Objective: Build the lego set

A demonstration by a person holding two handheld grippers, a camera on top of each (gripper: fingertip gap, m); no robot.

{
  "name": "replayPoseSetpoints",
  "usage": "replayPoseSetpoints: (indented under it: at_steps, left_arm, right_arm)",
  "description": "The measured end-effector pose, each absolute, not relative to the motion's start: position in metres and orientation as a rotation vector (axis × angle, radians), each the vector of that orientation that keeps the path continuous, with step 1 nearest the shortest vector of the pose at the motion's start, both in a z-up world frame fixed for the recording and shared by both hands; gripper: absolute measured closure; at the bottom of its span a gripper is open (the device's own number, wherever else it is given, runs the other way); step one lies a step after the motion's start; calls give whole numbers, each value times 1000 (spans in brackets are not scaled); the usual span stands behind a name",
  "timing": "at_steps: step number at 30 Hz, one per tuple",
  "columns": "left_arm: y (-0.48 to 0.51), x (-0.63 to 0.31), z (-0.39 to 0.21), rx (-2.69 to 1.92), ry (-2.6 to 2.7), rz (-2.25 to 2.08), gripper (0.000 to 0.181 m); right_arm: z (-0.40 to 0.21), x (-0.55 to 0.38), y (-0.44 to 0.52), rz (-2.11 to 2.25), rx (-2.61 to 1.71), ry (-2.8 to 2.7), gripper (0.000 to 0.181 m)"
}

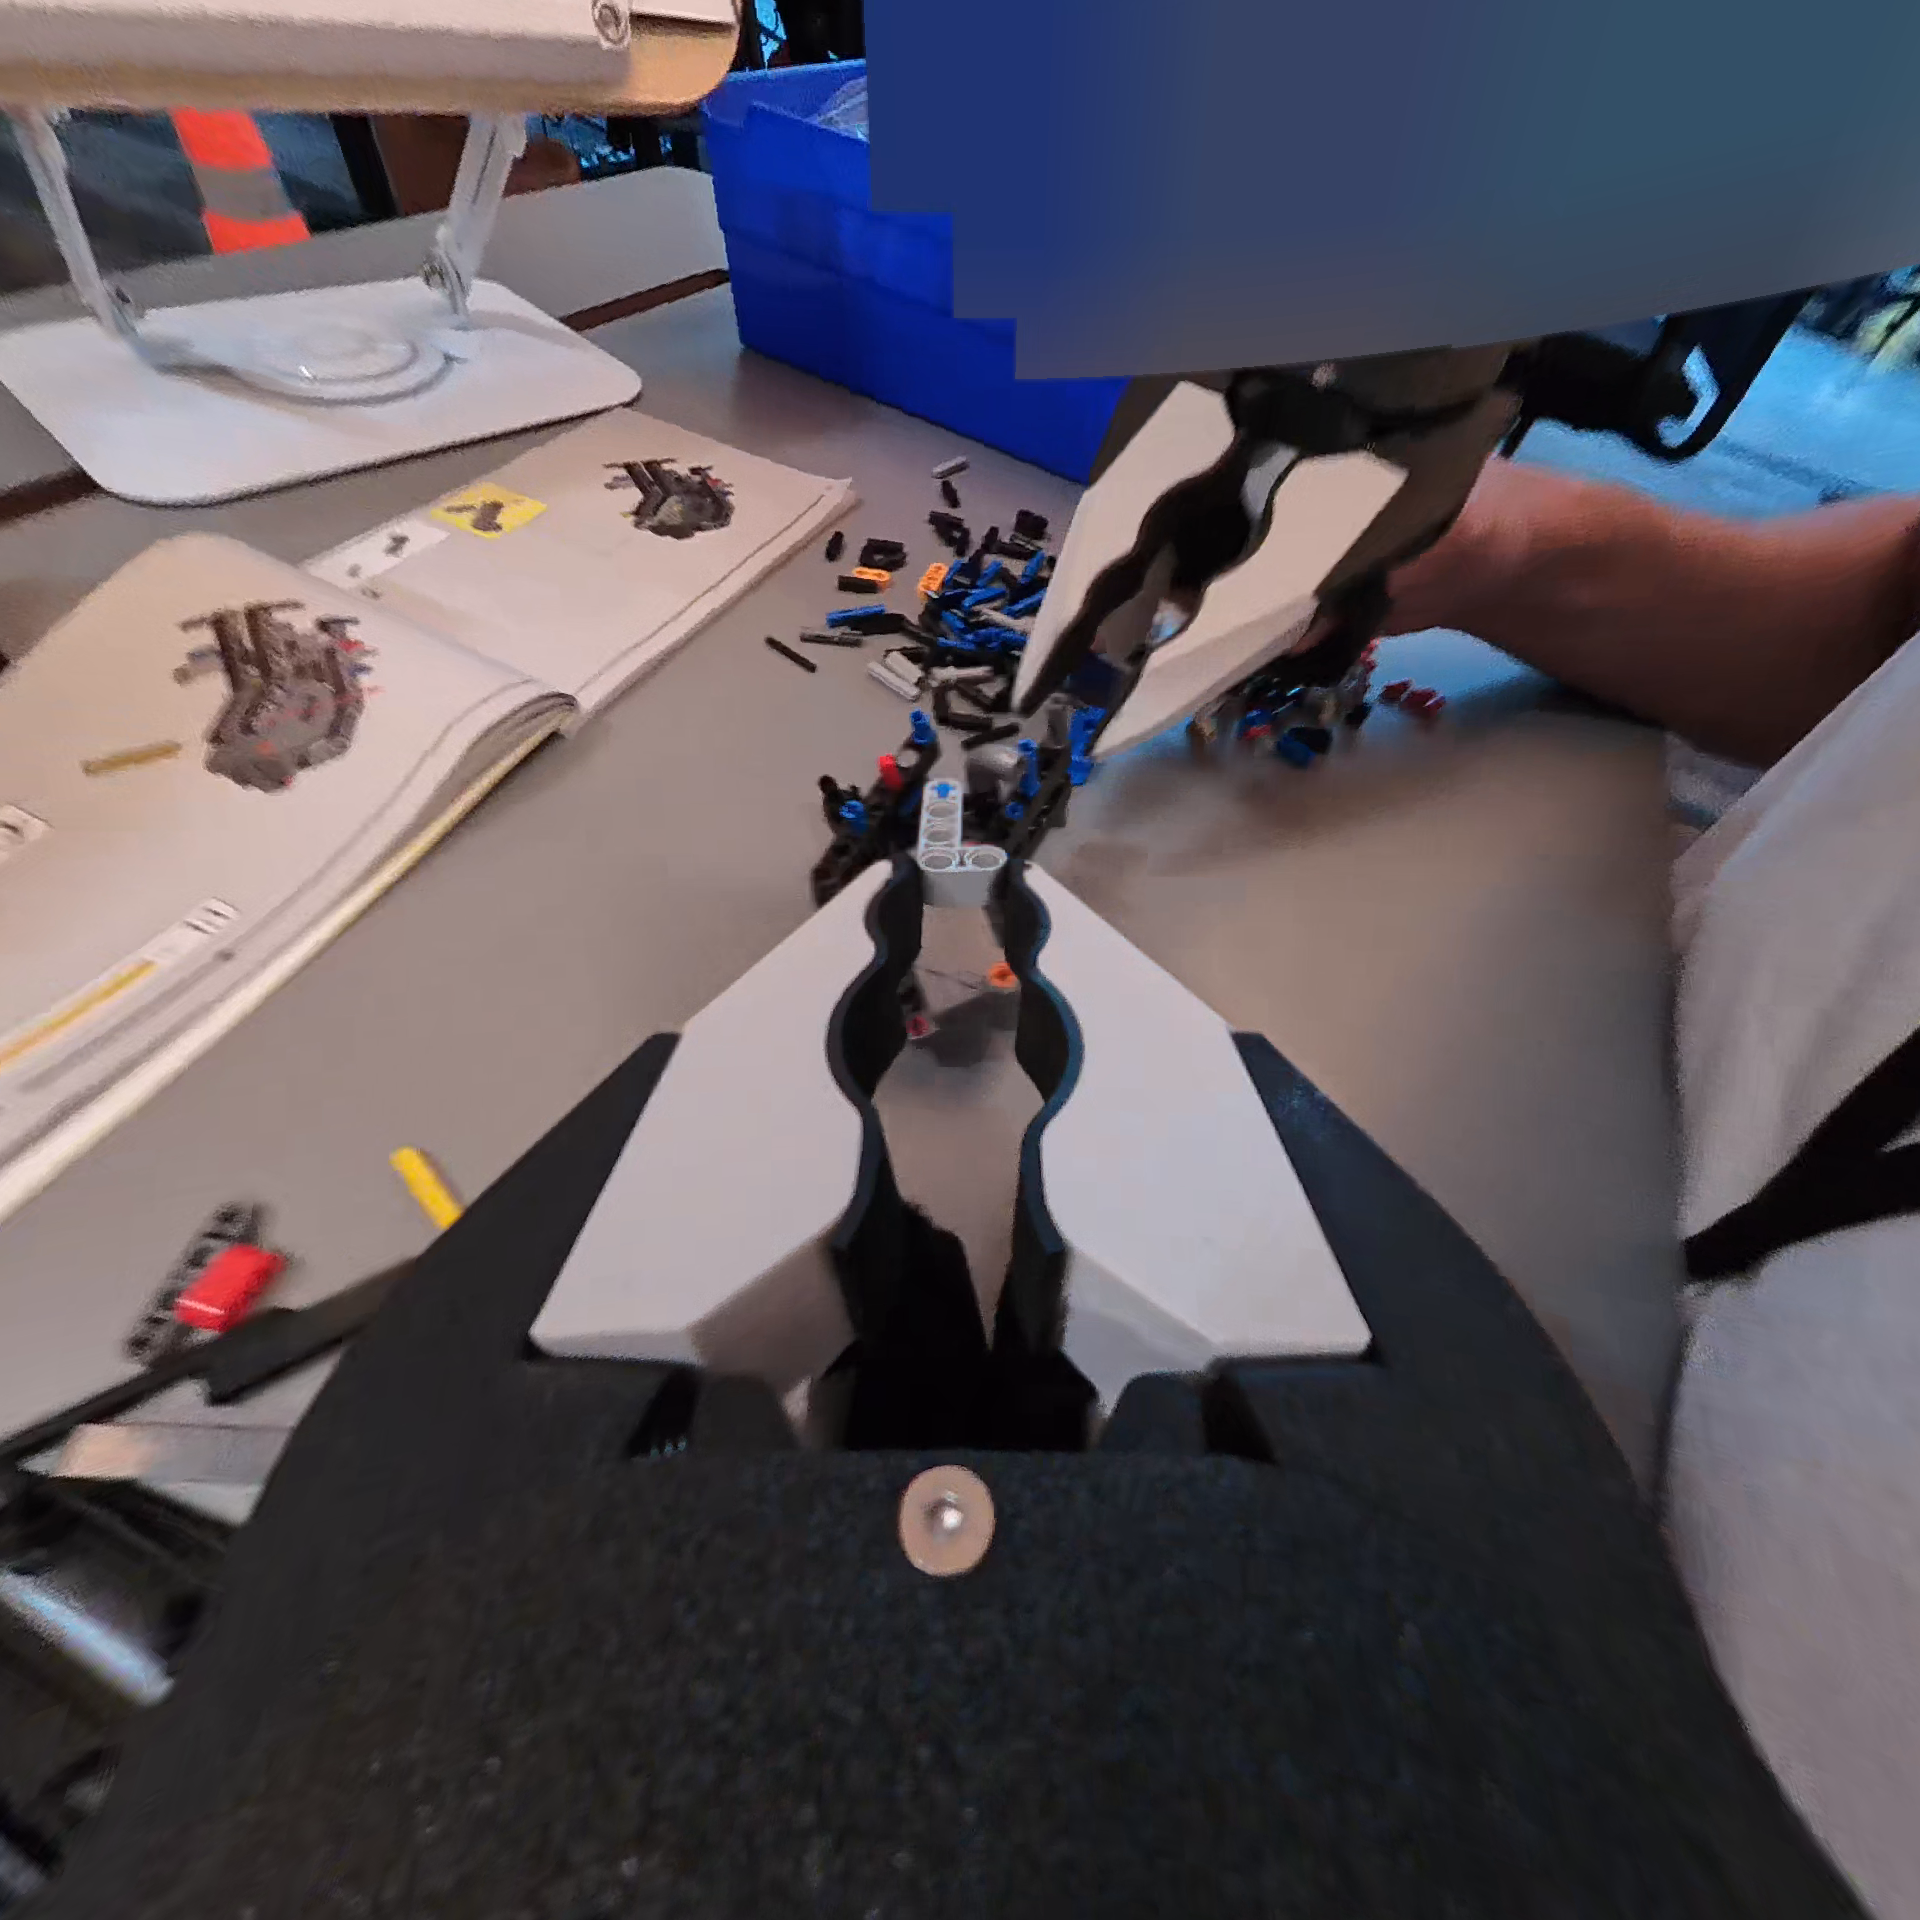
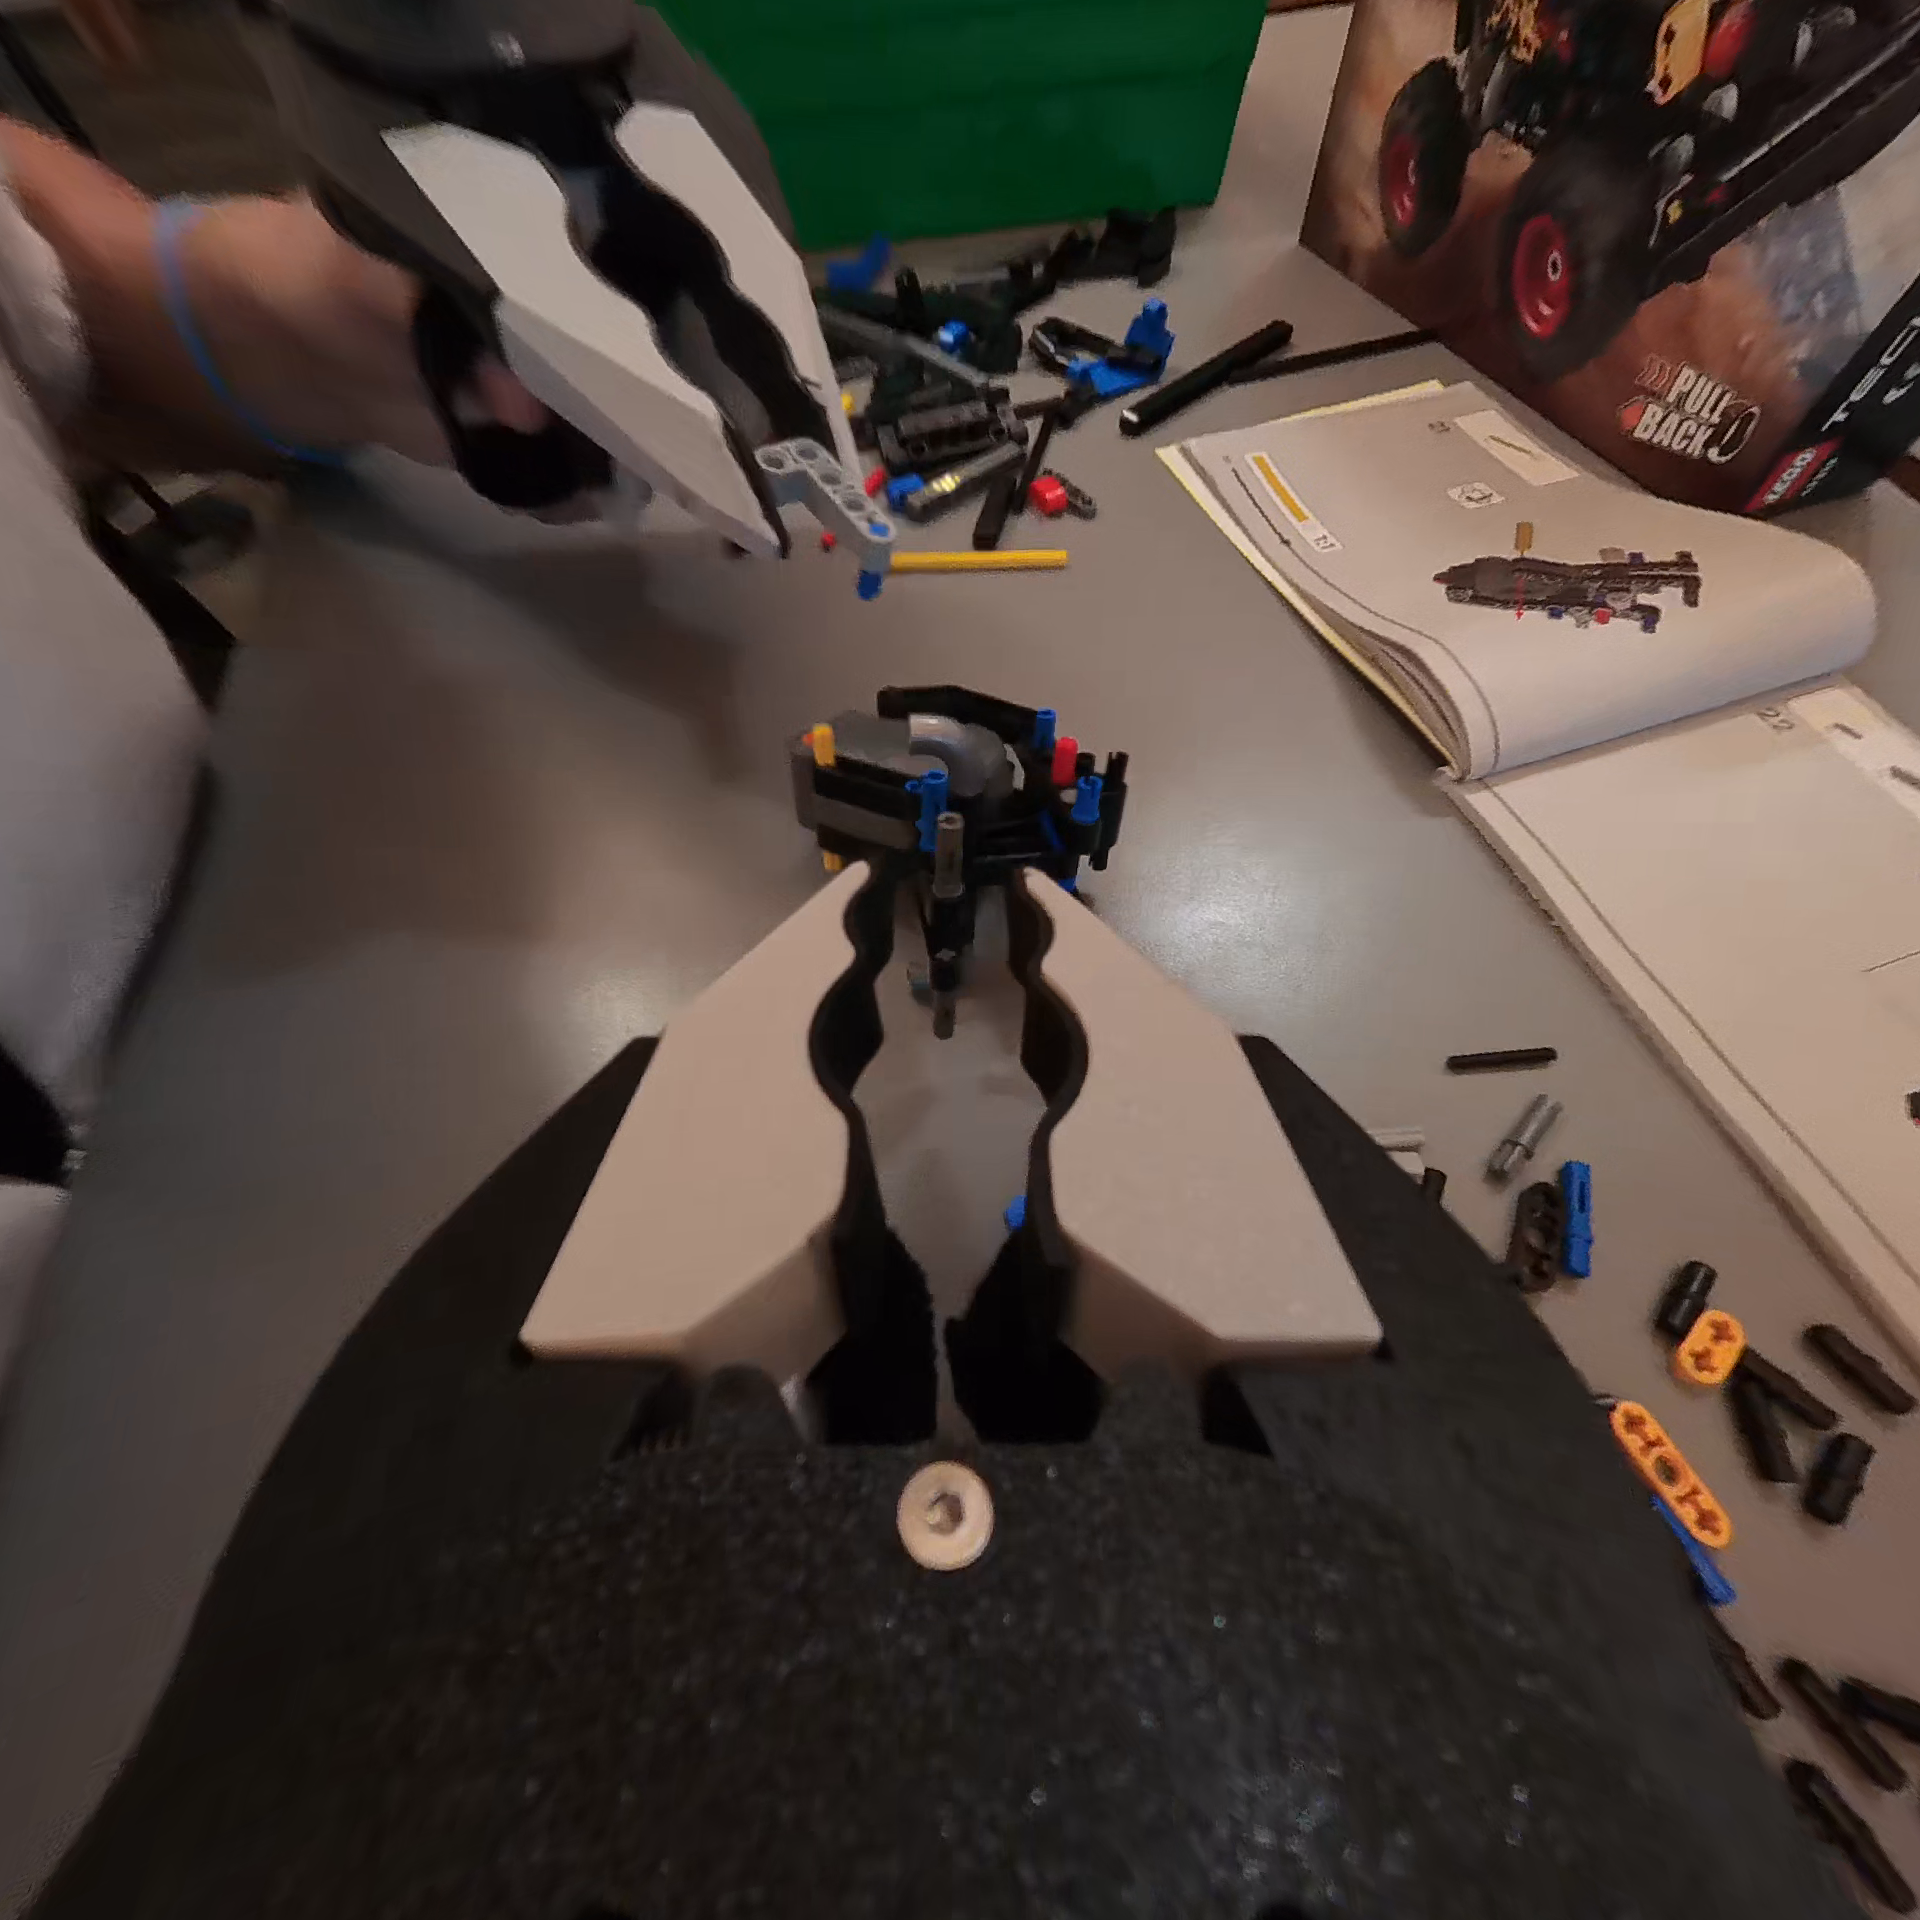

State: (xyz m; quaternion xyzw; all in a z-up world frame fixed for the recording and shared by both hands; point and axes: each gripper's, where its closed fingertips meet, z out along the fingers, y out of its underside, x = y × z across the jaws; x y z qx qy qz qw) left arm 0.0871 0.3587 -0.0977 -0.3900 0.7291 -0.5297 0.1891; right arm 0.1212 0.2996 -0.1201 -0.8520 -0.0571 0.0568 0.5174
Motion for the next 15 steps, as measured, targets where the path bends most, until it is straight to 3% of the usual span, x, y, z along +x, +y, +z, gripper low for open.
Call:
replayPoseSetpoints:
  at_steps: [6, 15]
  left_arm:
    - [345, 86, -112, -1297, 1899, -1524, 168]
    - [343, 77, -112, -1397, 1838, -1547, 168]
  right_arm:
    - [-132, 109, 302, 46, -2116, -202, 169]
    - [-127, 99, 304, 164, -2082, -185, 165]
